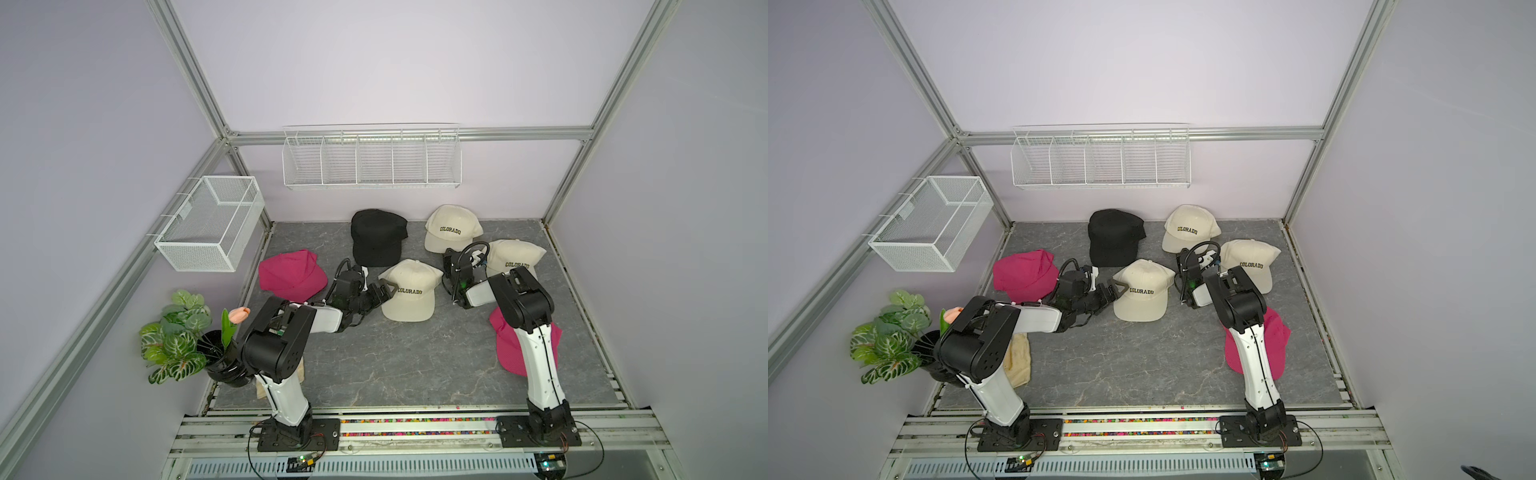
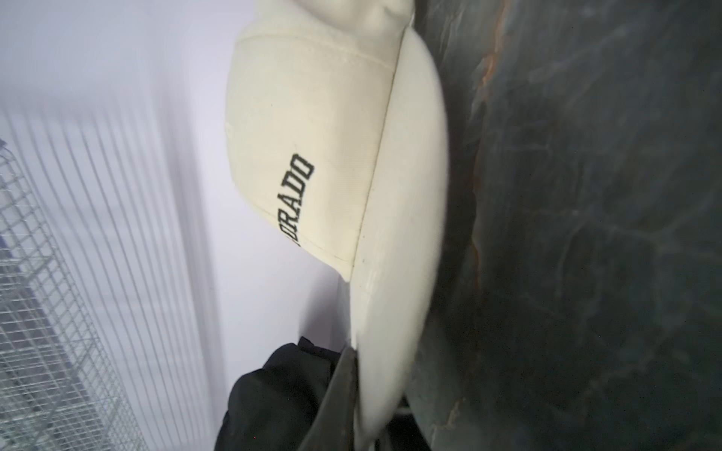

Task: Stack the baseball caps by color
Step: Pick up the baseball cap from the center of the board, then place the baseball cap on the baseball cap.

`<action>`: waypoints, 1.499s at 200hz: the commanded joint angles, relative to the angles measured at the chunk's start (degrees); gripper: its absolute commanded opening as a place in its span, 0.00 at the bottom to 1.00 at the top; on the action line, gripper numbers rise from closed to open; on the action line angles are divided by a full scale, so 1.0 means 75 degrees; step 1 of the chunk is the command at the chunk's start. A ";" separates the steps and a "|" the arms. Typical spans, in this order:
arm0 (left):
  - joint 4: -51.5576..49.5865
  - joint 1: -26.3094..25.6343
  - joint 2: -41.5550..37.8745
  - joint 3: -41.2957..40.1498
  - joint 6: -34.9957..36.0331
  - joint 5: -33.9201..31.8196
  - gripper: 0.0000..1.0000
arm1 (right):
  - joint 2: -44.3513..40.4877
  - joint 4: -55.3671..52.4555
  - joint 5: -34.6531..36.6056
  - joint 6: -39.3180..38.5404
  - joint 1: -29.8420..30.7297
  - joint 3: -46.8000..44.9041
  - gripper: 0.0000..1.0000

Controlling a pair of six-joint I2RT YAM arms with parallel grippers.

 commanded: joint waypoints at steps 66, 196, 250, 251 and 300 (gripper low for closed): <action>0.0395 -0.0215 -0.0229 -0.0349 -0.0673 0.0474 1.00 | -0.1846 0.1533 0.0181 -0.1497 -0.0003 -0.1306 0.07; -0.0878 -0.0192 -0.2245 0.1377 0.0470 -0.0326 1.00 | -0.4191 0.2289 -0.0400 -0.1186 0.0562 -0.3002 0.07; 0.1109 -0.0255 -0.1633 0.1941 -0.0928 0.0305 1.00 | -0.5158 0.2664 -0.0594 -0.1616 0.1535 -0.3380 0.07; 0.1170 -0.0259 -0.1612 0.1934 -0.0944 0.0320 1.00 | -0.5177 0.2674 -0.0588 -0.1668 0.1545 -0.3392 0.07; 0.2475 -0.0538 -0.1277 0.2091 -0.1504 0.0935 1.00 | -0.5157 0.3329 -0.1020 -0.1846 0.1757 -0.3344 0.07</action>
